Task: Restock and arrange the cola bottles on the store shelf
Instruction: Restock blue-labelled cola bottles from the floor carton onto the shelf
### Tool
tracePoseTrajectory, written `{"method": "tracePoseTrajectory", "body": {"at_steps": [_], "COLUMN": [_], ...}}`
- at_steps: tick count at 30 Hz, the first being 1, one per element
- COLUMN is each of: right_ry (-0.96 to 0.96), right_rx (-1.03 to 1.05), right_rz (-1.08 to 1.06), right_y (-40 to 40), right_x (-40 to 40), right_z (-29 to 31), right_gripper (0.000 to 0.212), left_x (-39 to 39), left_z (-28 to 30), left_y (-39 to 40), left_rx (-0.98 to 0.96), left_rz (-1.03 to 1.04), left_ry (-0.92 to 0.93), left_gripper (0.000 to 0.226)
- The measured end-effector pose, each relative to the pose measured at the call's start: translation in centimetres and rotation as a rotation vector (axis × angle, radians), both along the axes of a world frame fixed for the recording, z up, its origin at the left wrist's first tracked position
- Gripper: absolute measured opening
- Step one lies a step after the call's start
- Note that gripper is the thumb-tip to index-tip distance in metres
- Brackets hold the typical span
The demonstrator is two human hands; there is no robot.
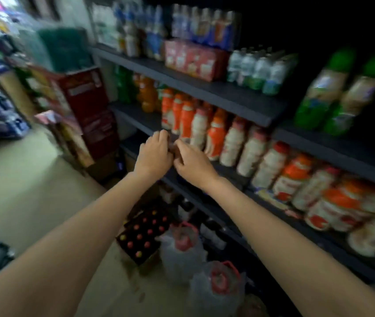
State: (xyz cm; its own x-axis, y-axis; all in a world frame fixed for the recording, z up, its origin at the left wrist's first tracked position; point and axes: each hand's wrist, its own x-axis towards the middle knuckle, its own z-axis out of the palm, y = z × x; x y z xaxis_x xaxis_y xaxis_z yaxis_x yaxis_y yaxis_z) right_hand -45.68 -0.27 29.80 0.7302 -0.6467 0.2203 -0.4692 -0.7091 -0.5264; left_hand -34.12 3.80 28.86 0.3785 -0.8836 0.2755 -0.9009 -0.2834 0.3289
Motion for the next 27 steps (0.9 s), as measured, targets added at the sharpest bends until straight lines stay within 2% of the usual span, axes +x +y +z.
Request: {"method": "tracePoseTrajectory", "body": {"at_steps": [2,4,9,19,24,27], "right_ry": [0.171,0.27,0.373,0.524,0.549,0.629], "right_rx": [0.098,0.173,0.336,0.556,0.604,0.704], "right_rz": [0.082,0.118,0.053,-0.041,-0.084,-0.095], "right_y": [0.2,-0.2,-3.9,-13.7,-17.4,-20.0], "right_x": [5.5,9.8,18.1,32.3,39.2,43.3], "right_z": [-1.5,-3.0,-6.5,-17.9,-25.3,-32.6], "right_gripper": [0.022,0.02,0.02,0.027,0.028,0.012], "left_x": [6.2,11.5,21.4,36.9,43.5,47.7], "left_z": [-1.6,-2.8,-5.2,-14.2,-21.6,-28.1], "left_y": [1.6,2.9,2.9,-4.0,-8.7,-12.5], "left_rx": [0.284,0.382,0.37,0.462,0.458,0.426], "left_rz": [0.079,0.159,0.25,0.28,0.261,0.271], "left_ry": [0.036,0.099,0.205,0.213,0.315,0.454], "left_gripper": [0.032,0.035,0.033,0.029,0.027,0.028]}}
